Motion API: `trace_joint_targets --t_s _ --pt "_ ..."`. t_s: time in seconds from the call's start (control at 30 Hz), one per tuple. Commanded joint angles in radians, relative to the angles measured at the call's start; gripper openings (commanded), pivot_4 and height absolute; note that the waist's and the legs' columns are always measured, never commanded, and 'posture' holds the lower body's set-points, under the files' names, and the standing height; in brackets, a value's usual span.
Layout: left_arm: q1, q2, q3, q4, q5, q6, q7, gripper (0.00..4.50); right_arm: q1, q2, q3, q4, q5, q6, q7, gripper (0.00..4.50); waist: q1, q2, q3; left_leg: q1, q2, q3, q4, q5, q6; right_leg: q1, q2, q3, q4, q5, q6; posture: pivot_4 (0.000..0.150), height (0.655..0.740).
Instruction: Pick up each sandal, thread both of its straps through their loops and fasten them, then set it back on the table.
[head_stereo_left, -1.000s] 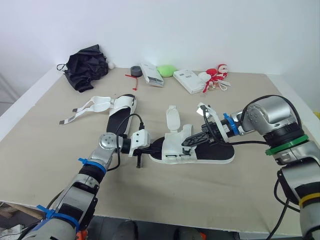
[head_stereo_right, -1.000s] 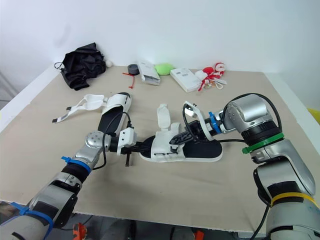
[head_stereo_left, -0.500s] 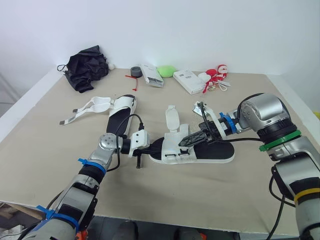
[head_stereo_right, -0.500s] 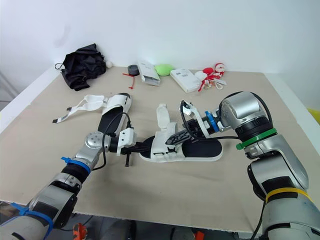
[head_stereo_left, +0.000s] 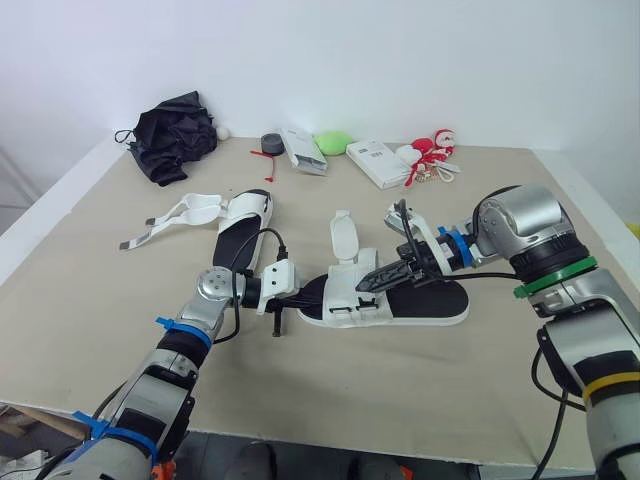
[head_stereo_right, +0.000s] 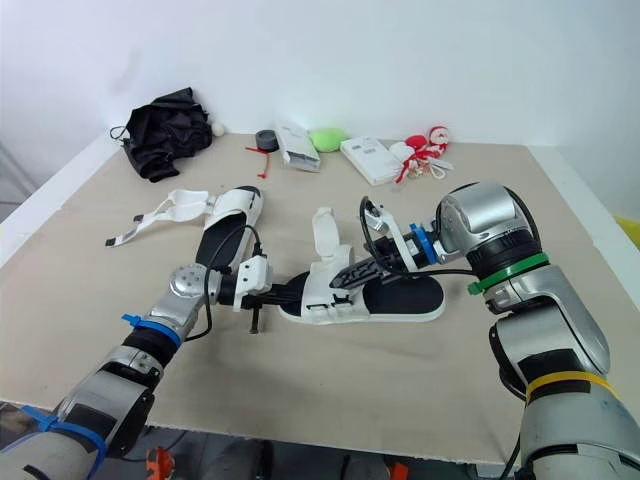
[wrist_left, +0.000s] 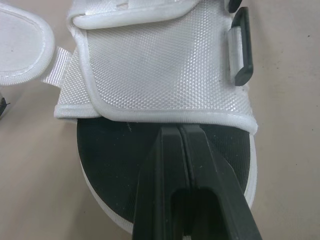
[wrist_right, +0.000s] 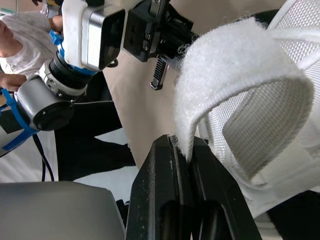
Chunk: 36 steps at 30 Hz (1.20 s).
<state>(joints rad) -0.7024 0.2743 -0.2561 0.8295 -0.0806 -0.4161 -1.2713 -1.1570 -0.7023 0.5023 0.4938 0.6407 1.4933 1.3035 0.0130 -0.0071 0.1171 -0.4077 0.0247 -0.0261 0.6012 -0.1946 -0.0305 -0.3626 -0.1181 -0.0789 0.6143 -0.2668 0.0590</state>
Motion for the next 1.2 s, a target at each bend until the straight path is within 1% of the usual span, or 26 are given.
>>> trace_joint_targets --t_s 0.03,0.13,0.23,0.47,0.57,0.7,0.8,0.97,1.03,1.2 --pt "0.144 0.039 -0.117 0.146 0.151 0.109 -0.003 0.00 -0.025 -0.005 -0.033 -0.002 0.004 0.011 0.018 0.04 0.000 0.000 0.000 0.000 0.000 0.000 0.000 0.000 0.000 0.000 0.000 0.000 0.000 0.000 0.000 0.150 0.7400" --pt "0.149 0.039 -0.117 0.140 0.150 0.110 -0.002 0.00 0.020 -0.008 -0.012 -0.038 -0.002 0.008 0.004 0.04 0.000 0.001 0.000 0.000 0.000 -0.001 0.000 0.000 0.000 0.000 0.001 0.000 0.000 0.001 0.000 0.150 0.7400" --pt "0.151 0.041 -0.116 0.137 0.149 0.112 -0.004 0.00 0.029 0.003 -0.011 -0.013 -0.023 -0.010 -0.008 0.04 0.000 0.001 -0.002 0.000 0.000 -0.002 0.000 0.000 0.000 0.000 0.002 0.000 0.000 0.001 0.000 0.150 0.7400" --pt "0.153 0.046 -0.118 0.131 0.148 0.116 -0.005 0.00 -0.030 0.025 -0.041 0.081 -0.051 -0.033 0.011 0.04 -0.001 0.003 -0.002 0.001 0.001 -0.004 0.000 0.000 0.000 0.000 0.004 0.000 0.001 0.001 -0.001 0.150 0.7400" --pt "0.150 0.043 -0.117 0.133 0.147 0.118 -0.004 0.00 -0.062 0.034 -0.076 0.110 -0.027 -0.004 0.030 0.04 -0.001 0.003 -0.002 0.001 0.002 -0.004 0.000 0.000 0.000 0.000 0.005 0.000 0.001 0.001 -0.001 0.150 0.7400" --pt "0.149 0.040 -0.117 0.132 0.145 0.122 -0.005 0.00 -0.062 0.047 -0.099 0.139 -0.034 0.000 0.019 0.04 -0.001 0.004 -0.003 0.001 0.002 -0.004 0.000 0.001 0.001 0.000 0.005 0.000 0.002 0.002 -0.002 0.150 0.7400" --pt "0.150 0.040 -0.118 0.132 0.145 0.122 -0.006 0.00 -0.021 0.058 -0.089 0.119 -0.052 -0.004 -0.010 0.04 -0.001 0.004 -0.003 0.001 0.002 -0.005 0.000 0.001 0.002 0.000 0.006 0.000 0.002 0.001 -0.002 0.150 0.7400" --pt "0.146 0.039 -0.119 0.136 0.147 0.121 -0.003 0.00 0.053 0.038 -0.050 0.011 -0.033 0.031 -0.014 0.04 -0.001 0.003 -0.003 0.001 0.002 -0.005 0.001 0.001 0.002 0.000 0.006 0.000 0.004 0.001 -0.003 0.150 0.7400" --pt "0.147 0.040 -0.118 0.136 0.147 0.121 -0.004 0.00 0.066 0.032 -0.050 -0.006 -0.034 0.035 -0.019 0.04 -0.001 0.006 -0.003 0.000 0.002 -0.005 0.001 0.001 0.002 0.000 0.006 0.000 0.004 0.001 -0.003 0.150 0.7400" --pt "0.152 0.039 -0.120 0.135 0.147 0.120 -0.002 0.00 0.079 0.012 -0.043 -0.046 -0.026 0.051 -0.013 0.04 -0.001 0.005 -0.003 0.001 0.002 -0.006 0.001 0.002 0.003 0.000 0.006 -0.001 0.005 0.001 -0.003 0.150 0.7400"
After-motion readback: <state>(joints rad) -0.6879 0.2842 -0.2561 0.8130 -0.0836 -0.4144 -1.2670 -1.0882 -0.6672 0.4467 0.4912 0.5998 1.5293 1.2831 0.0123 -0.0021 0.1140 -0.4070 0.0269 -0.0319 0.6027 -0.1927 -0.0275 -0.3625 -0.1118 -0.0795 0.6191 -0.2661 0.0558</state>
